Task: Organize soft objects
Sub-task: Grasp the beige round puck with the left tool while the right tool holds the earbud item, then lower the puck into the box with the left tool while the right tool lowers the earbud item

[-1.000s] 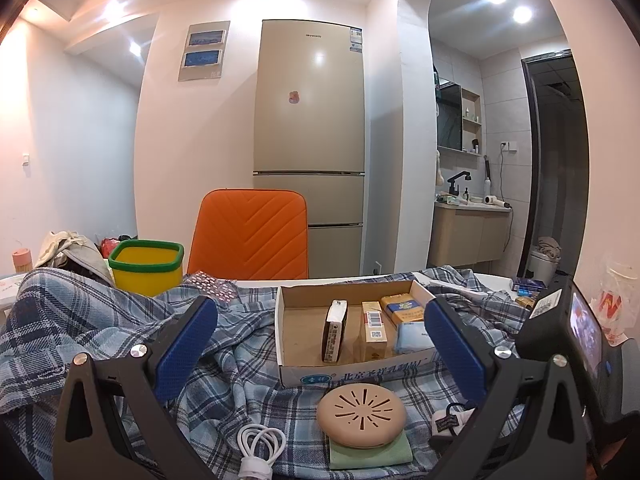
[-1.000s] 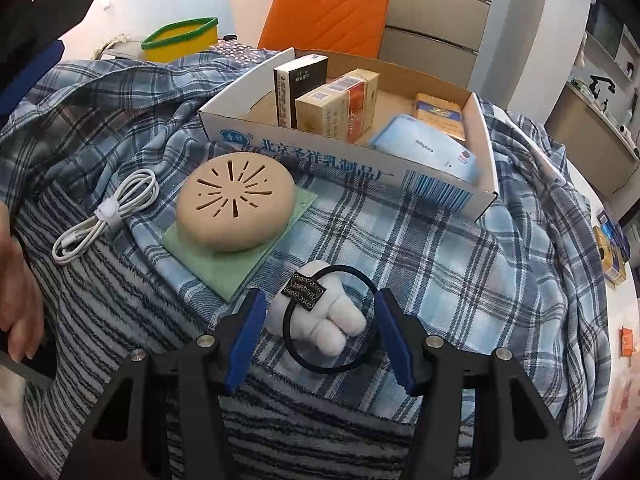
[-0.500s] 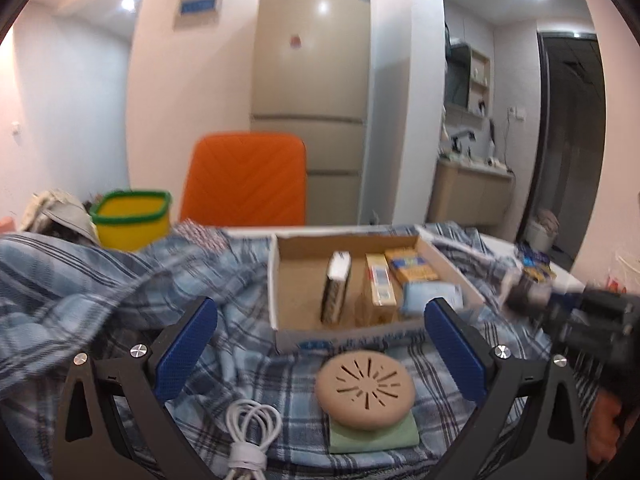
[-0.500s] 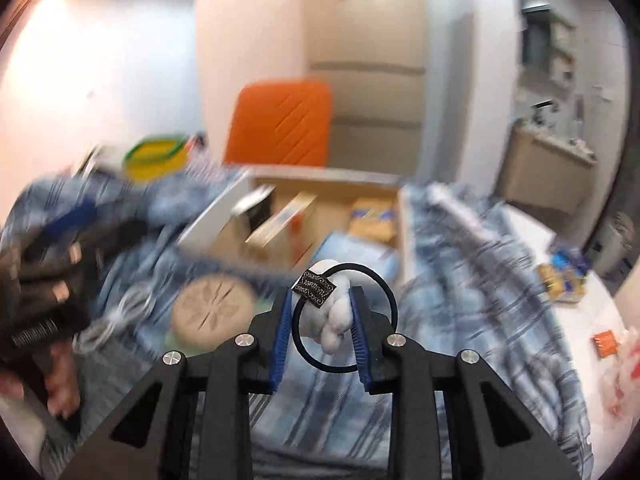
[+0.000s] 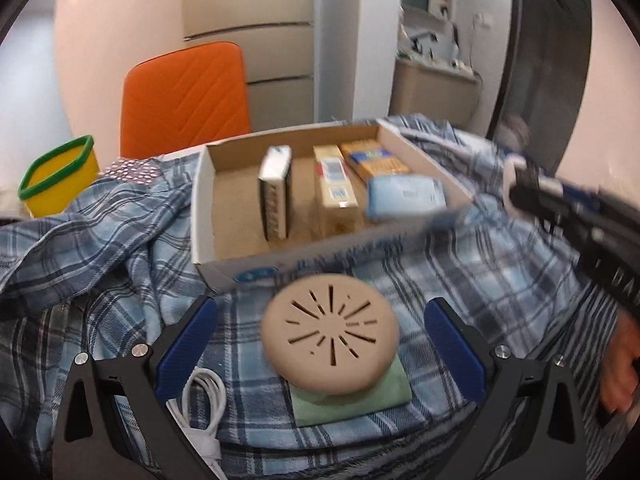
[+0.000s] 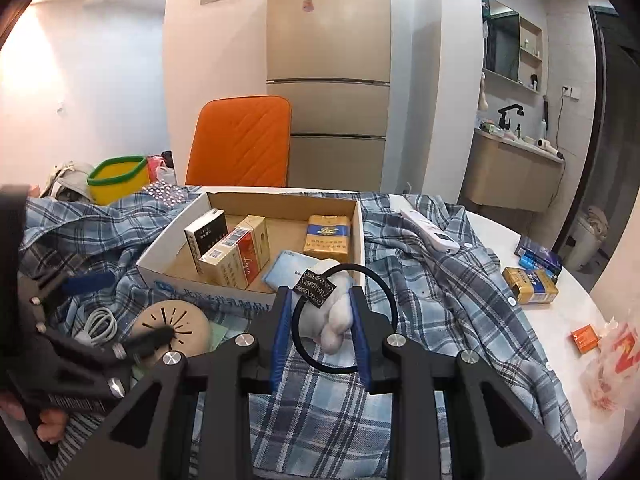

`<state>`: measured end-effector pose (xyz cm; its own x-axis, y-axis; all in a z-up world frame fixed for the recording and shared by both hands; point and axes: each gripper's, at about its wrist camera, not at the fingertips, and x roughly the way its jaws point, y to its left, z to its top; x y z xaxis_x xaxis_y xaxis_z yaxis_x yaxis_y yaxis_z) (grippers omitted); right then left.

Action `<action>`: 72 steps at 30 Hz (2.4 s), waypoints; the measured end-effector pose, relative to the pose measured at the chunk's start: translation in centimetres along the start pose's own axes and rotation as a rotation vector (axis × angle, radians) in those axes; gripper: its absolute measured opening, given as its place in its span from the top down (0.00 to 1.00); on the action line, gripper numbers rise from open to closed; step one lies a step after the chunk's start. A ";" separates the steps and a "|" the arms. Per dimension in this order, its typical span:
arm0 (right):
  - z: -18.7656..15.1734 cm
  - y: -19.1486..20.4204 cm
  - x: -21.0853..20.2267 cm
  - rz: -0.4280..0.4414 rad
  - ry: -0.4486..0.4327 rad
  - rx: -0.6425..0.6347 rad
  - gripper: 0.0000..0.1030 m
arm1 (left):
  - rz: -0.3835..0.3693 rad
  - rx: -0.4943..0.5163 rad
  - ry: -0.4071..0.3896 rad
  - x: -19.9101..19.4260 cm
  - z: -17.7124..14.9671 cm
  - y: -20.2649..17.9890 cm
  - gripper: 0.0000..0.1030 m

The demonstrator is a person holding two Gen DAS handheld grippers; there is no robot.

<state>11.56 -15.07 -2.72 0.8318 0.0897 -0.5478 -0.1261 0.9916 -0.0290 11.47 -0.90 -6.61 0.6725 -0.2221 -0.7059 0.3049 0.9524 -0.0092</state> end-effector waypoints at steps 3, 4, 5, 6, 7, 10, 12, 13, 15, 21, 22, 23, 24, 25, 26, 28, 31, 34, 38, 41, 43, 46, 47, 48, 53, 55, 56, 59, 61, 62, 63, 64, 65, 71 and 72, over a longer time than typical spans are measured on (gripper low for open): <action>-0.2 -0.3 0.3 0.004 0.015 0.012 0.71 | 0.001 -0.003 0.032 0.6 -0.1 0.0 0.01; -0.2 -0.3 0.5 0.005 0.021 0.017 0.71 | -0.006 -0.012 0.047 0.8 -0.1 0.3 0.03; -0.2 -0.4 0.5 0.009 0.025 0.020 0.71 | -0.010 -0.016 0.064 1.1 -0.1 0.4 0.05; -0.2 -0.4 0.6 0.012 0.028 0.022 0.71 | -0.011 -0.016 0.084 1.4 -0.1 0.4 0.07; -0.2 -0.5 0.7 0.012 0.032 0.022 0.71 | -0.012 -0.011 0.106 1.7 -0.1 0.3 0.07; -0.2 -0.3 0.8 0.016 0.038 0.012 0.71 | -0.017 0.005 0.129 2.2 -0.2 -0.1 0.09; -0.2 -0.1 0.7 0.014 0.033 0.005 0.71 | -0.016 0.000 0.134 2.3 -0.1 0.0 0.10; -0.2 -0.1 0.7 0.014 0.032 0.003 0.71 | -0.014 -0.003 0.137 2.3 -0.1 0.1 0.12; -0.2 -0.1 0.7 0.014 0.033 0.003 0.71 | -0.010 0.002 0.131 2.2 -0.1 0.0 0.14; -0.3 -0.2 1.0 0.023 0.058 0.004 0.71 | -0.006 0.009 0.158 2.7 -0.1 -0.1 0.19; -0.3 -0.2 1.1 0.025 0.058 0.003 0.71 | -0.004 0.012 0.165 2.8 -0.1 -0.1 0.19; -0.3 -0.1 1.1 0.025 0.059 0.000 0.71 | -0.002 0.016 0.170 2.9 -0.2 -0.2 0.19; -0.3 -0.1 1.1 0.027 0.061 -0.002 0.71 | -0.001 0.016 0.171 2.8 -0.2 -0.2 0.19; -0.3 -0.1 1.2 0.029 0.062 -0.003 0.71 | -0.002 0.015 0.167 2.8 -0.1 -0.1 0.19; -0.3 -0.1 1.2 0.028 0.062 -0.003 0.71 | -0.002 0.014 0.163 2.7 -0.1 -0.1 0.21; -0.3 -0.1 1.2 0.027 0.059 -0.001 0.71 | 0.002 0.014 0.139 2.3 -0.2 -0.2 0.24; -0.3 -0.1 1.2 0.026 0.055 0.000 0.71 | -0.008 0.021 0.055 0.8 -0.3 -0.3 0.26; -0.3 -0.1 0.9 0.027 0.040 0.000 0.71 | -0.012 0.021 -0.050 -1.2 -0.4 -0.2 0.26; -0.2 -0.4 -0.3 0.045 -0.022 0.017 0.71 | -0.023 0.017 -0.222 -4.6 -0.9 0.0 0.26; 0.0 -0.2 -2.0 0.056 -0.113 0.019 0.71 | -0.011 0.029 -0.341 -6.8 -1.4 -0.3 0.26; 0.0 0.0 -3.0 0.070 -0.170 0.008 0.71 | 0.002 0.031 -0.401 -7.8 -1.5 -0.3 0.26; 0.0 0.7 -3.5 0.069 -0.194 -0.016 0.71 | 0.030 0.017 -0.470 -9.0 -1.6 -0.2 0.26; 0.0 0.8 -3.6 0.067 -0.198 -0.022 0.71 | 0.044 0.008 -0.488 -9.3 -1.6 0.0 0.26; 0.0 0.9 -3.7 0.071 -0.205 -0.024 0.71 | 0.060 -0.001 -0.504 -9.6 -1.5 0.1 0.26; 0.2 1.0 -4.6 0.079 -0.239 -0.021 0.71 | 0.066 -0.003 -0.532 -10.6 -0.4 0.5 0.26; 0.7 1.1 -5.1 0.076 -0.261 -0.014 0.71 | 0.062 0.005 -0.531 -10.7 0.4 0.2 0.26; 1.2 1.1 -5.3 0.074 -0.268 -0.013 0.71 | 0.068 0.004 -0.529 -10.8 1.0 0.2 0.26; 3.2 1.5 -6.0 0.049 -0.287 -0.024 0.71 | 0.139 -0.027 -0.524 -10.7 3.1 0.2 0.25; 5.0 1.6 -6.4 0.033 -0.304 -0.024 0.71 | 0.166 -0.055 -0.512 -10.5 4.8 0.5 0.25; 5.8 1.6 -6.5 0.019 -0.319 -0.024 0.71 | 0.179 -0.076 -0.506 -10.4 5.6 0.8 0.25; 6.7 1.6 -6.4 0.003 -0.336 -0.022 0.71 | 0.185 -0.096 -0.498 -10.1 6.6 1.4 0.25; 7.7 1.5 -6.2 -0.008 -0.347 -0.021 0.71 | 0.190 -0.113 -0.486 -9.7 7.4 1.9 0.25; 8.7 1.5 -5.7 -0.010 -0.350 -0.017 0.71 | 0.197 -0.127 -0.471 -9.1 8.4 2.4 0.25; 12.9 0.9 -0.9 -0.012 -0.347 0.071 0.71 | 0.130 -0.171 -0.286 -3.4 12.8 5.3 0.25; 13.2 0.9 0.4 -0.007 -0.336 0.080 0.71 | 0.120 -0.191 -0.258 -2.2 13.2 5.8 0.25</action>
<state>18.86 -12.92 8.06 0.9658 0.0955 -0.2410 -0.0882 0.9953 0.0409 20.65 2.39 4.23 0.8517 -0.1285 -0.5081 0.0980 0.9914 -0.0865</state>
